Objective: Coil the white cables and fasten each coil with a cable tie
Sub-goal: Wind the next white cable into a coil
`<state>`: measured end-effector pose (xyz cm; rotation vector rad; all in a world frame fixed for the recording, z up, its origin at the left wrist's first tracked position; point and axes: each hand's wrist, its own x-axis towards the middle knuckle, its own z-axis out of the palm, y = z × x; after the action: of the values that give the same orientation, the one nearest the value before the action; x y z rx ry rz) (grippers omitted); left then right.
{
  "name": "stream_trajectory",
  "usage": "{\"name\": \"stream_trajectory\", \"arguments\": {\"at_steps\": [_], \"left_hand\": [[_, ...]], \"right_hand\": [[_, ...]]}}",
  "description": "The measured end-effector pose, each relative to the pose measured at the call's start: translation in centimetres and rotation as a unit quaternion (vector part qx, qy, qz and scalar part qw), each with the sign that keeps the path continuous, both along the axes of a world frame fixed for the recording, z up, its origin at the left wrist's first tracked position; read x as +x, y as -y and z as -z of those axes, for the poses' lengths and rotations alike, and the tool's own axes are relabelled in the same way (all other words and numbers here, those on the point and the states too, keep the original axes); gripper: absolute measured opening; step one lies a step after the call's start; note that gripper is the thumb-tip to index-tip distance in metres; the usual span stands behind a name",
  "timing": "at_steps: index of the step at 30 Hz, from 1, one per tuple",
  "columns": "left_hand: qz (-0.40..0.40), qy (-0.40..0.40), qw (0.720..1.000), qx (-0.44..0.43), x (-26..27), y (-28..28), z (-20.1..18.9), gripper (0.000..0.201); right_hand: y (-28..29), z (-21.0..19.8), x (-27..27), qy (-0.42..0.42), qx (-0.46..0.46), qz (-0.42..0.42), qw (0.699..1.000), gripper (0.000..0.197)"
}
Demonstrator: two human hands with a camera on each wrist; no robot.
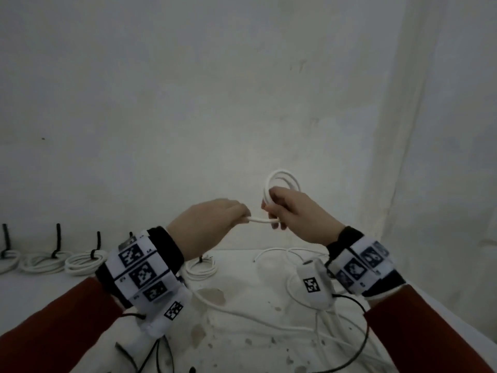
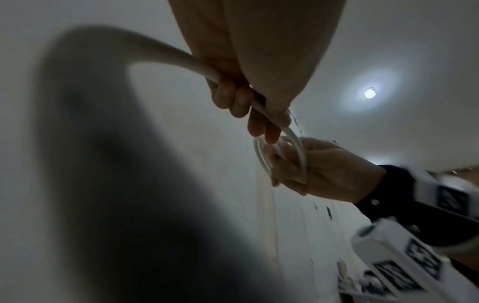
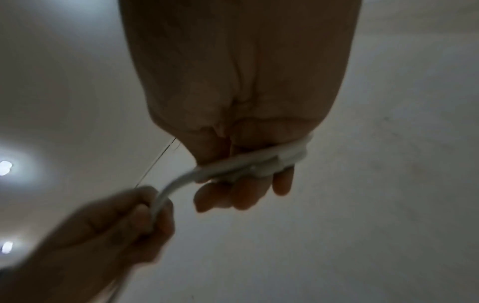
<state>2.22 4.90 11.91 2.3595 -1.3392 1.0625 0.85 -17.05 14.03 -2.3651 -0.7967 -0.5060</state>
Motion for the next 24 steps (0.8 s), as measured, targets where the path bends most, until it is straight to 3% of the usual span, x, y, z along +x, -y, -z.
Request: {"name": "stream_trajectory", "arguments": {"at_steps": [2,4,6,9,12,17,21,24], "left_hand": [[0.041,-0.038,0.997,-0.045,0.5,-0.6,-0.5,0.04],[0.068,-0.023,0.993,-0.089,0.7,-0.6,-0.7,0.039],[0.079,-0.015,0.989,-0.128,0.7,-0.2,-0.8,0.037],[0.093,0.004,0.983,-0.157,0.8,0.8,-0.9,0.038],[0.117,-0.04,0.976,-0.179,0.8,1.3,-1.3,0.038],[0.133,-0.169,0.95,-0.229,-0.1,1.4,-2.3,0.035],[0.151,-0.311,0.883,-0.318,0.2,1.2,-1.8,0.029],[0.152,-0.387,0.84,-0.349,0.3,1.5,-0.6,0.031]], "right_hand": [[0.3,0.0,-0.8,-0.078,0.024,-0.057,0.995,0.024],[0.0,0.0,-1.7,-0.132,0.062,-0.085,0.986,0.037],[-0.6,0.0,-2.5,-0.15,0.102,-0.085,0.98,0.053],[-1.4,0.0,-2.6,-0.157,0.197,-0.081,0.964,0.061],[-1.9,0.2,-2.1,-0.211,0.322,-0.128,0.914,0.06],[-3.0,0.1,-2.2,-0.285,0.453,-0.229,0.813,0.056],[-2.9,-1.5,-2.7,-0.255,0.553,-0.273,0.745,0.054],[-1.9,-2.9,-2.9,-0.211,0.605,-0.293,0.71,0.056]]}}
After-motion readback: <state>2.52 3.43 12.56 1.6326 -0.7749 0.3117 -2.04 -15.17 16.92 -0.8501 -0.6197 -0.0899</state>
